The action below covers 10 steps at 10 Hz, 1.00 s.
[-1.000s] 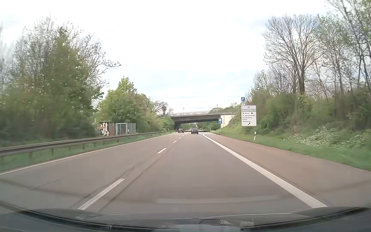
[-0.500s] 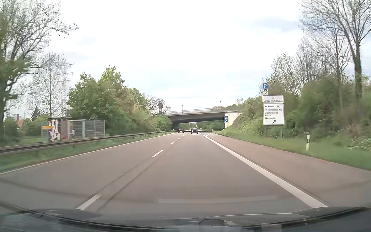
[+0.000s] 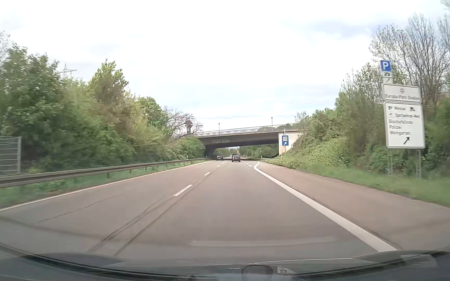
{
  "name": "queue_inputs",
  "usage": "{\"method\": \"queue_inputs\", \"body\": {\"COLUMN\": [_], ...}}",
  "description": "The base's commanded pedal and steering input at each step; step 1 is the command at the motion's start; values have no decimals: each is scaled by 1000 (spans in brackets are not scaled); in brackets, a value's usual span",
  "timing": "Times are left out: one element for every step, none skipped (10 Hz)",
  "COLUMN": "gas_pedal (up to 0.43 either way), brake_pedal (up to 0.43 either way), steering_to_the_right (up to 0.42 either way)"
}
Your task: Follow the waypoints while adhering to traffic rules and regulations
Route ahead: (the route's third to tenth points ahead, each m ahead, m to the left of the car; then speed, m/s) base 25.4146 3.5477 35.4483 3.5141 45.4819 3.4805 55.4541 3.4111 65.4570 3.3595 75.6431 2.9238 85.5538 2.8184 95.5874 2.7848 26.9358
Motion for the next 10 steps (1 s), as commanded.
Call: {"method": "queue_inputs", "body": {"gas_pedal": [130, 130, 130, 130, 130, 130, 130, 130, 130, 130], "brake_pedal": [0, 0, 0, 0, 0, 0, 0, 0, 0, 0], "steering_to_the_right": [0, 0, 0, 0, 0, 0, 0, 0, 0, 0]}}
